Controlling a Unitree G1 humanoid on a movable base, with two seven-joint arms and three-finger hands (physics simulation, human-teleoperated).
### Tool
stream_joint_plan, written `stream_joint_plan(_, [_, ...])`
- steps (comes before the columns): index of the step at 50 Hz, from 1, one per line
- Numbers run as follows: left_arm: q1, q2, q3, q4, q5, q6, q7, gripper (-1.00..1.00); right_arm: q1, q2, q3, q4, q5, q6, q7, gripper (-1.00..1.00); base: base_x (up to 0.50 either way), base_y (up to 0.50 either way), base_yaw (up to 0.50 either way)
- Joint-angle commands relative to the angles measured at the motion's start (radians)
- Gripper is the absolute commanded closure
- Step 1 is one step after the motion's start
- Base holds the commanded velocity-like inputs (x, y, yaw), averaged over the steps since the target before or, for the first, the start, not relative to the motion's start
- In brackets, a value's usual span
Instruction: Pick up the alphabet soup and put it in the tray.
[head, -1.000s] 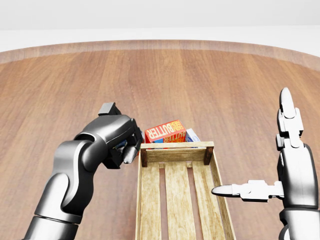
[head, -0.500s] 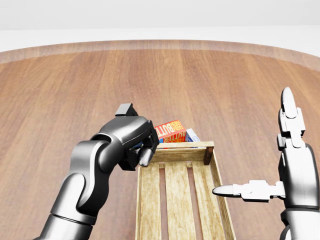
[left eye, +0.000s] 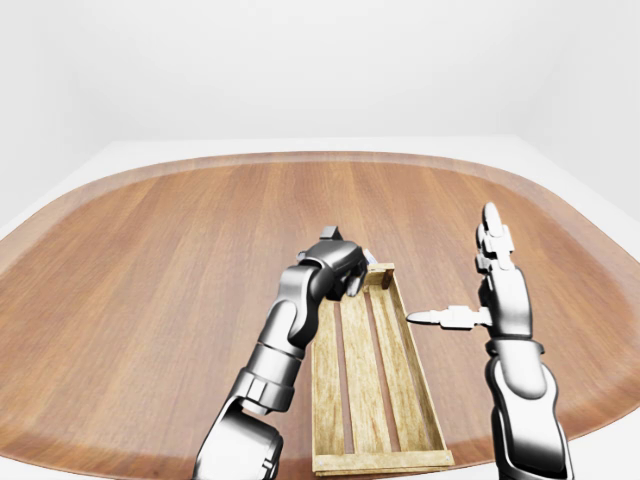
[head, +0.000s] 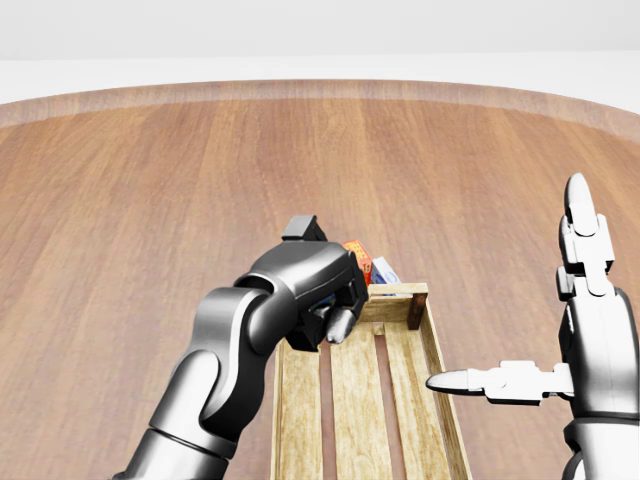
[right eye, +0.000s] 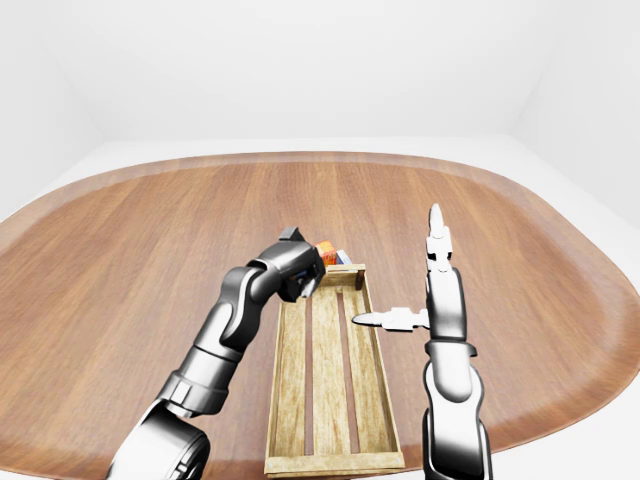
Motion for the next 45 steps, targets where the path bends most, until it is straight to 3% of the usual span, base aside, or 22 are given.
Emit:
stream_joint_plan(1, [0.002,-0.045,-0.029,0.066,0.016,0.000,0.061,1.00,-0.002,-0.001,-0.003,0.010,0.006,0.000,0.006,-1.00,0.00,0.00,0.00])
stream_joint_plan(20, [0.011,-0.068,-0.046,0.203,0.032,0.000,0.131,1.00,-0.009,-0.004,-0.004,0.024,0.007,0.000,0.003,-1.00,0.00,0.00,0.00])
stream_joint_plan(32, [-0.030,-0.094,-0.045,0.319,0.015,0.000,0.191,1.00,-0.007,-0.005,-0.009,0.018,0.011,0.000,0.005,-1.00,0.00,0.00,0.00])
stream_joint_plan(45, [-0.131,-0.122,-0.042,0.519,0.010,0.000,0.265,1.00,-0.004,-0.006,-0.022,0.004,0.023,0.000,0.012,-1.00,0.00,0.00,0.00])
